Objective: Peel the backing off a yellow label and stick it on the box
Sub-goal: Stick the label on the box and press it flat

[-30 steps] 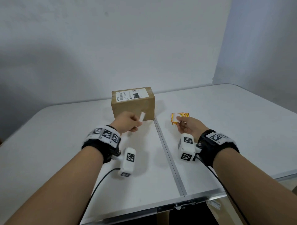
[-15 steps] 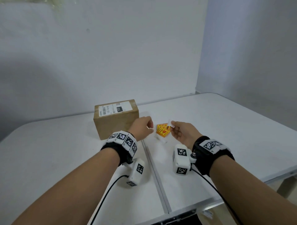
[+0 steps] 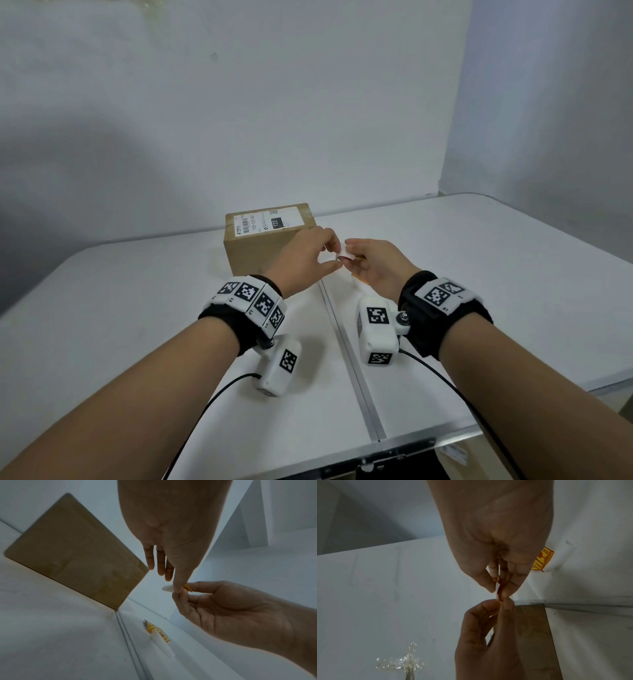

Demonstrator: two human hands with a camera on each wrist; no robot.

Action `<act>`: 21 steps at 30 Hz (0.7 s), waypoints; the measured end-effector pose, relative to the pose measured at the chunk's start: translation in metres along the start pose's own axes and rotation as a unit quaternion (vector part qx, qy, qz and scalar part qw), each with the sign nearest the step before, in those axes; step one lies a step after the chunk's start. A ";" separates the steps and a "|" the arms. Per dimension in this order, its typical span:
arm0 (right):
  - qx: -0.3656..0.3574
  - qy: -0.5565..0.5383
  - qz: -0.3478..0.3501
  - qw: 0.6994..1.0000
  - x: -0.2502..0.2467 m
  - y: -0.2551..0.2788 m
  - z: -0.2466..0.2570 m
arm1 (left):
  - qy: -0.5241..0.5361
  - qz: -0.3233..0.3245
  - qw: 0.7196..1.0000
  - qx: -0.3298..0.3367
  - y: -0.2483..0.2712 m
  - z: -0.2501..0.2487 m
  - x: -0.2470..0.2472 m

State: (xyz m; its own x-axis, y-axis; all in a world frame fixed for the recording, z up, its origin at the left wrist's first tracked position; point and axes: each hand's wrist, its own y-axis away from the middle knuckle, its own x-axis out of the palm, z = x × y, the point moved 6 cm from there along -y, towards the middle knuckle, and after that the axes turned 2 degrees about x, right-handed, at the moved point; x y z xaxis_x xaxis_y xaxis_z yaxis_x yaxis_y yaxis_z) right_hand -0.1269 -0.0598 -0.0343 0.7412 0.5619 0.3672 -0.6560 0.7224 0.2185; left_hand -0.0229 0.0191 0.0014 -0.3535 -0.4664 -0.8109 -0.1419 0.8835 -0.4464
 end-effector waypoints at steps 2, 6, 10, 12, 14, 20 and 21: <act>-0.004 -0.002 0.008 1.000 0.009 -0.001 -0.001 | -0.007 -0.013 1.000 -0.017 0.005 0.006 -0.009; -0.004 0.090 0.048 0.995 0.032 0.000 -0.007 | 0.013 -0.051 0.995 -0.081 0.016 0.022 -0.028; -0.065 0.226 0.046 0.971 0.051 -0.001 -0.003 | 0.222 -0.088 0.935 -0.264 0.037 0.060 -0.037; -0.098 0.239 0.046 0.965 0.057 -0.004 0.000 | 0.345 -0.072 0.877 -0.328 0.049 0.070 -0.036; -0.137 0.272 0.040 0.952 0.062 -0.007 0.004 | 0.402 -0.066 0.841 -0.355 0.057 0.075 -0.036; -0.214 0.317 -0.006 0.924 0.074 -0.009 0.011 | 0.455 -0.104 0.787 -0.403 0.071 0.086 -0.038; -0.220 0.327 -0.003 0.919 0.077 -0.009 0.011 | 0.460 -0.108 0.780 -0.410 0.073 0.087 -0.038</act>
State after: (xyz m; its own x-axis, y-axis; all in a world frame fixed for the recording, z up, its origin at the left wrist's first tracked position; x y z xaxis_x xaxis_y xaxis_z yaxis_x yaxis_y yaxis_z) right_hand -0.0657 -0.0277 0.0017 0.7655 0.5762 -0.2863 -0.6379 0.7378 -0.2209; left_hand 0.0608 0.0978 -0.0331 -0.6996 -0.7138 0.0337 -0.7008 0.6946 0.1629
